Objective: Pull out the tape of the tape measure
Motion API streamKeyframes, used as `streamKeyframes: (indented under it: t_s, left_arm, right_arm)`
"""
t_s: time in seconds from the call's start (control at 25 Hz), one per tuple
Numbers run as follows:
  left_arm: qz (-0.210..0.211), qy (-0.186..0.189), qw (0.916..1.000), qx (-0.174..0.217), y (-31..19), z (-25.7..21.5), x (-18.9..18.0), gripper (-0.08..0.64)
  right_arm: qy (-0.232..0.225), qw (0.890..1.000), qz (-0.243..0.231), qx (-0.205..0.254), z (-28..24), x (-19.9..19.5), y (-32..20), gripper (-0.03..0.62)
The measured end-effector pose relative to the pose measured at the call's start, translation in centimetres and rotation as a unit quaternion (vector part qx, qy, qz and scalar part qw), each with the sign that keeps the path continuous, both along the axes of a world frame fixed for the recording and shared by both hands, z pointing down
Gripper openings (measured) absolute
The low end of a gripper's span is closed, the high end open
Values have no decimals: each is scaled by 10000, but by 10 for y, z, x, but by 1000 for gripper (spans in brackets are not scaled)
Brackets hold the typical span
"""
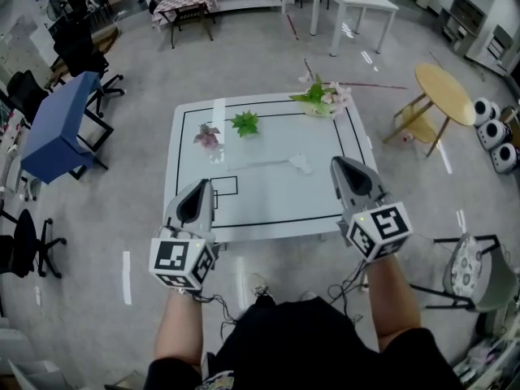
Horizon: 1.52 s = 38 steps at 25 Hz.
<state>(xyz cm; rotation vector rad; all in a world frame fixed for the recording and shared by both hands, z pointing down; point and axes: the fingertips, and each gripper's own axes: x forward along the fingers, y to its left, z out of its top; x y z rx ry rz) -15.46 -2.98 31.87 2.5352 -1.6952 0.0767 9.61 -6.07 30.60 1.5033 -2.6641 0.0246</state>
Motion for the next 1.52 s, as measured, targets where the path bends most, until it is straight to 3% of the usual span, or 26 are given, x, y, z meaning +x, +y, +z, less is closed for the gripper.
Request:
streamKeyframes:
  t_s: [0.36,0.72,1.52]
  left_arm:
    - [-135,-62,9997,-194,59,12,75,3]
    - [-195,-17,9994,-296,118,22,140,3]
    - [-226,87,9992,-306,162,21,171,3]
  right_arm:
    - [-106,9990,-314,-303,17,55,43,-3]
    - [-122,9966,-700,-423,32,80,94,-3]
    - [-76,9941,-977,-466,35,82,135,-3]
